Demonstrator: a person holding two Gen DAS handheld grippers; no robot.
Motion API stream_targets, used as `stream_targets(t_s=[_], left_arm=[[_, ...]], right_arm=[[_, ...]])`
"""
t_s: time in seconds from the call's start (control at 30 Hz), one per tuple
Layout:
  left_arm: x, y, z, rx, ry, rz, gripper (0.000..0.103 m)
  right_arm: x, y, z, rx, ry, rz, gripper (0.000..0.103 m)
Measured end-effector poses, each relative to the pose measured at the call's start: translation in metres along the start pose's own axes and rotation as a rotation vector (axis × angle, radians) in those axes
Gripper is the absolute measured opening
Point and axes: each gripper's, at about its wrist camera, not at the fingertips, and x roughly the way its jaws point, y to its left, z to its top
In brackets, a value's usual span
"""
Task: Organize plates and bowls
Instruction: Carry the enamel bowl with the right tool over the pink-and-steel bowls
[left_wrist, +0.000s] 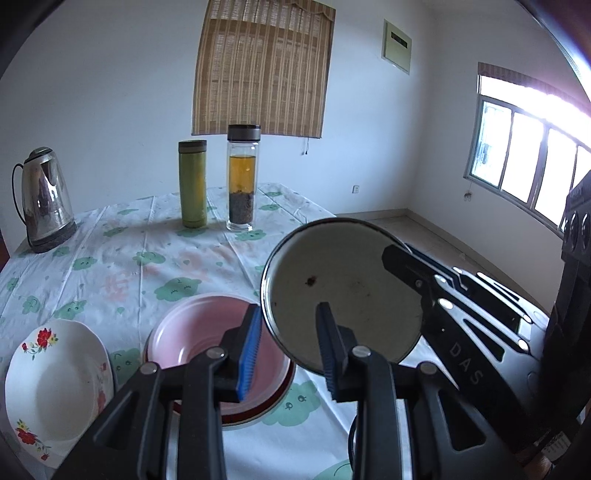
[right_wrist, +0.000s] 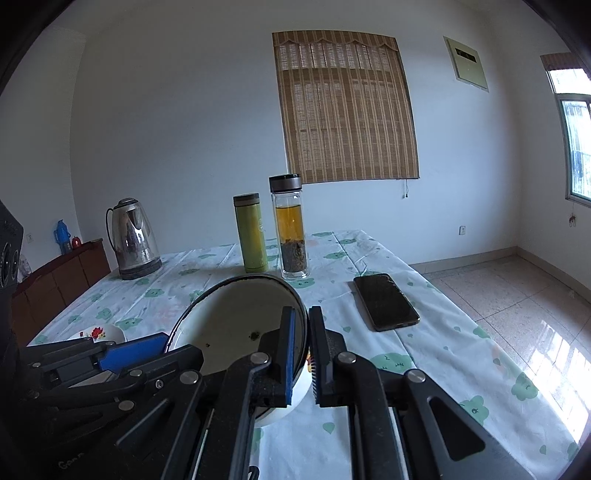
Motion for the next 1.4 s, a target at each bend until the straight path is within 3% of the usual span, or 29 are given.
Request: stream_targets(t_s=[0.4, 0.67, 1.4], left_arm=[[-0.012, 0.050, 0.005, -0.109, -0.030, 0.047, 0.028], [-0.014, 0.064, 0.002, -0.137, -0.017, 0.064, 0.028], [0.003, 0.079, -0.007, -0.158, 0.036, 0.097, 0.028]], right_arm=[[0.016, 0.045, 0.025, -0.063, -0.005, 0.088, 0.009], [0.032, 0.055, 0.014, -0.062, 0.058, 0.126, 0.009], [0.050, 0.062, -0.004, -0.063, 0.129, 0.151, 0.009]])
